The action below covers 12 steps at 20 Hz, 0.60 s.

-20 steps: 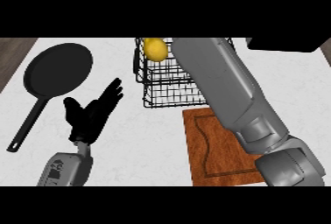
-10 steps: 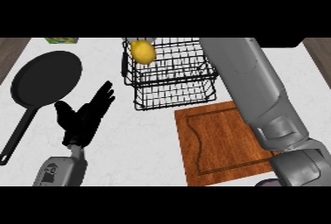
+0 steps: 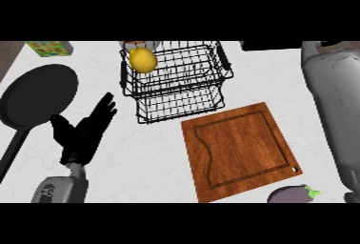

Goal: Pick the lemon from the cutting board and place it in the tiered basket

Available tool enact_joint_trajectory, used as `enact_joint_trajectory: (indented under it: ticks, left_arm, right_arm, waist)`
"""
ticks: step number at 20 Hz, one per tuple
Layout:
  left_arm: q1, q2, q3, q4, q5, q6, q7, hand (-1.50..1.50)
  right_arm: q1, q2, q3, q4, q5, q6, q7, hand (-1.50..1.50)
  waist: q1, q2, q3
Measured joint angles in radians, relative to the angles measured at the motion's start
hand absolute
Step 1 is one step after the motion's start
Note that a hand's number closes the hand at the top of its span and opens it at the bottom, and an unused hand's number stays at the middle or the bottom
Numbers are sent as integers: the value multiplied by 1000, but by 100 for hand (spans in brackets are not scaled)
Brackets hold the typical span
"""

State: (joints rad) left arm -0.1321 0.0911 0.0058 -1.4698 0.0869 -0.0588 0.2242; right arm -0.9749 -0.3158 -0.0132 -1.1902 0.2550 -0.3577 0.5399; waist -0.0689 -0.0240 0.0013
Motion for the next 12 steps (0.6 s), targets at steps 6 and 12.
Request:
enact_joint_trajectory:
  ticks: [6,12]
  left_arm:
    - [27,15,15,-15,9,-10,-9,0]
    - [34,13,7,-45,16,-18,2,0]
  right_arm:
    - [244,-186,-91,-317,-166,225,51,-150]
    - [514,-341,-325,-560,-385,402,68,-150]
  waist:
    - [-12,0,0]
    - [1,7,0]
